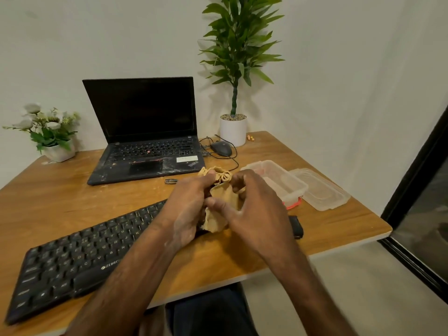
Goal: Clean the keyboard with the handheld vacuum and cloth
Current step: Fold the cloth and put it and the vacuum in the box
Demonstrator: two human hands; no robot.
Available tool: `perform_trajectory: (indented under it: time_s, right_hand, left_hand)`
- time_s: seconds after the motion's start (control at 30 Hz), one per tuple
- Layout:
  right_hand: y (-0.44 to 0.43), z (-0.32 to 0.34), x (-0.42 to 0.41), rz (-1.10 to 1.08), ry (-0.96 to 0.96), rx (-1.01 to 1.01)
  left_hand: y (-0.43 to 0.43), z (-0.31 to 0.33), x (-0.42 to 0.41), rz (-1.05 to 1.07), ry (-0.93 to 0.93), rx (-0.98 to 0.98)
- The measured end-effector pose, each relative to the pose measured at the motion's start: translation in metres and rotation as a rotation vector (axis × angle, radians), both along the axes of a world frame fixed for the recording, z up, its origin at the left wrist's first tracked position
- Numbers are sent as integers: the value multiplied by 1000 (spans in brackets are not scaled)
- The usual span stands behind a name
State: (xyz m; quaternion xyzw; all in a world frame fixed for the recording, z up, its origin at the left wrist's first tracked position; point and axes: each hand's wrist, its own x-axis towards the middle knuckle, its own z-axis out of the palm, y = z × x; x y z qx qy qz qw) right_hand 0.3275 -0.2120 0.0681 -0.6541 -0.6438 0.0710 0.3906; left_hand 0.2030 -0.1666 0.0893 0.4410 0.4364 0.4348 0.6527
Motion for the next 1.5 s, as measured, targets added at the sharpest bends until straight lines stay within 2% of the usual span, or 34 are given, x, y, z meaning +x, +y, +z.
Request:
perform_trajectory:
  time_s: [0.07, 0.2, 0.33, 0.43, 0.53, 0.7, 0.8, 0.87, 0.97, 1.0, 1.03, 1.07, 1.13, 1.2, 1.27, 1.37, 1.5]
  right_hand:
    - [5, -3, 5, -26, 39, 89]
    - [10, -3, 24, 194, 167, 56]
    - [9, -1, 38, 239, 176, 121]
    - [10, -6, 49, 236, 168, 53]
    - [13, -12, 52, 293, 361, 29]
    - [16, -1, 61, 446, 714, 80]
    - [18, 14, 68, 431, 767, 50]
    - [22, 24, 73, 377, 676, 41]
    - [32, 39, 83, 324, 451, 106]
    - [34, 45, 85, 327, 379, 138]
    - [36, 52, 87, 343, 314, 161]
    - [38, 58, 88, 367, 248, 169]
    - [38, 71, 87, 426, 108, 142]
    - [38, 83, 86, 511, 41, 85]
    - [38, 92, 85, 556, 21, 44]
    - [41, 97, 92, 479, -53, 80]
    - [48, 84, 104, 296, -44, 143]
  left_hand:
    - [-1, 1, -2, -25, 64, 65]
    - [-1, 3, -9, -122, 138, 123]
    - [-2, 3, -6, -8, 30, 90]
    - [-7, 8, -3, 57, -65, 90]
    - [-6, 9, -6, 57, -119, 118]
    - [-6, 5, -13, 94, -87, 165]
    - [-5, 1, -17, 113, 109, 265]
    - [0, -2, -20, 134, 284, 364]
    - [6, -3, -25, 272, 886, 668]
    - [7, 1, -25, 348, 1021, 768]
    - [10, 5, -23, 385, 1048, 850]
    - [12, 12, -21, 344, 999, 900]
    - [20, 25, -12, 33, 755, 901]
    - [26, 32, 3, -343, 422, 758]
    - [27, 32, 17, -532, 176, 601]
    - [24, 28, 28, -571, 95, 505]
    - [21, 15, 33, -533, 155, 409]
